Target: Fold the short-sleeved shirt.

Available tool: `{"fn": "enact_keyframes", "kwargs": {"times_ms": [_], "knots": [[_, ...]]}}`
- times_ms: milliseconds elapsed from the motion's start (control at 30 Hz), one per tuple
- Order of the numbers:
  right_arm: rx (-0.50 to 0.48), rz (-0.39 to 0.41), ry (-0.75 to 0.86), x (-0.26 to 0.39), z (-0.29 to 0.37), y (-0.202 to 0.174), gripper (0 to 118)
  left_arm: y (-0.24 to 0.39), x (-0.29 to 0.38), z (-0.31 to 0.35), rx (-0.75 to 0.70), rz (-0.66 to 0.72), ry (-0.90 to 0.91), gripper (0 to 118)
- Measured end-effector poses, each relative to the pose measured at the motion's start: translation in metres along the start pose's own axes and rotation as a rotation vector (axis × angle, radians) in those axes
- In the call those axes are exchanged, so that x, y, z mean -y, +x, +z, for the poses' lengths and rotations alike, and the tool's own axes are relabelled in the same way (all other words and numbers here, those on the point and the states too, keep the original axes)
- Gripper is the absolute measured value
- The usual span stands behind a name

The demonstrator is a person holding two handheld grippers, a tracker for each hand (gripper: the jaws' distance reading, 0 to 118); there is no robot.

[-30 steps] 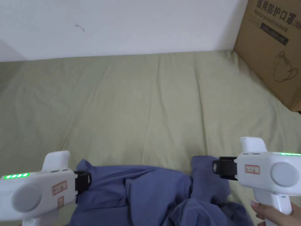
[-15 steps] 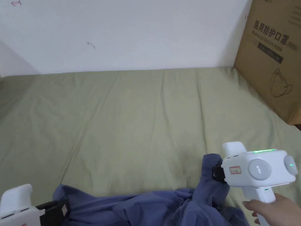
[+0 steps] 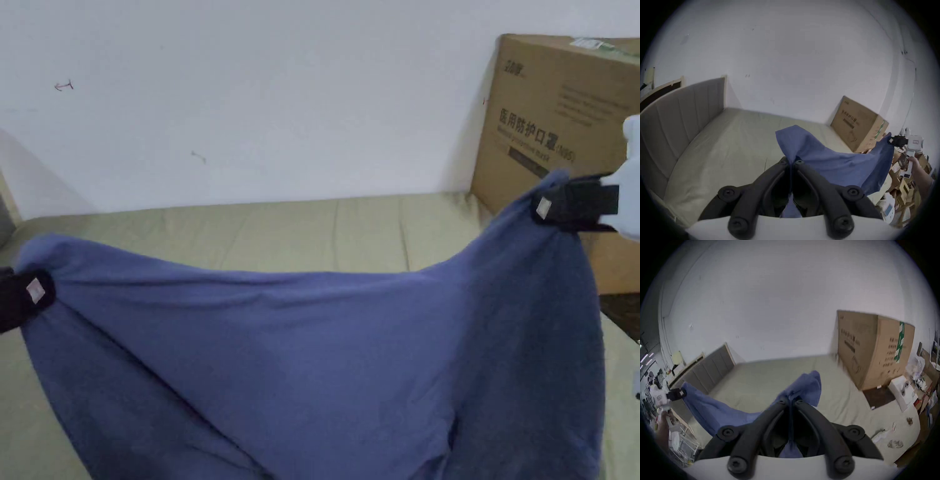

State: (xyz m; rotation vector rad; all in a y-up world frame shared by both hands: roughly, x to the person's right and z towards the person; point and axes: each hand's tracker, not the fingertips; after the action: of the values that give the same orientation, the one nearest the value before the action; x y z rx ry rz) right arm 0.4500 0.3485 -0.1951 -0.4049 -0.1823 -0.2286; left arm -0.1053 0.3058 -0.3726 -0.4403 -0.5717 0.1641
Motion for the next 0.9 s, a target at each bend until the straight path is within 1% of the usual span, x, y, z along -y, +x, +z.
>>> {"fn": "enact_keyframes", "kwargs": {"times_ms": [100,200,233,300,467,533,633,667,833,900], "knots": [[0.006,0.039,0.060,-0.044,0.021,-0.009,2,0.013,-0.032,0.005,0.003,-0.042,0.055,1],[0.068,0.131,0.114,-0.083,0.033,-0.020,2,0.020,-0.064,0.008,-0.009,-0.069,0.085,1],[0.075,0.143,0.128,-0.096,0.036,-0.022,2,0.020,-0.076,0.008,-0.004,-0.065,0.090,1],[0.082,0.140,0.139,-0.119,0.036,-0.026,2,0.020,-0.097,0.007,0.011,-0.043,0.103,1],[0.125,0.169,0.174,-0.171,0.019,-0.037,2,0.012,-0.146,-0.017,0.007,-0.031,0.121,1],[0.207,0.186,0.207,-0.191,0.004,-0.041,2,0.005,-0.164,-0.035,0.002,-0.016,0.128,1],[0.228,0.185,0.226,-0.219,-0.018,-0.048,2,0.009,-0.184,-0.058,-0.021,-0.021,0.145,1],[0.247,0.184,0.239,-0.233,-0.032,-0.043,2,0.010,-0.191,-0.066,-0.027,-0.028,0.154,1],[0.298,0.181,0.305,-0.279,-0.071,-0.045,2,0.013,-0.224,-0.120,-0.057,-0.060,0.177,1],[0.332,0.199,0.333,-0.294,-0.083,-0.048,2,0.015,-0.237,-0.138,-0.059,-0.060,0.192,1]]}}
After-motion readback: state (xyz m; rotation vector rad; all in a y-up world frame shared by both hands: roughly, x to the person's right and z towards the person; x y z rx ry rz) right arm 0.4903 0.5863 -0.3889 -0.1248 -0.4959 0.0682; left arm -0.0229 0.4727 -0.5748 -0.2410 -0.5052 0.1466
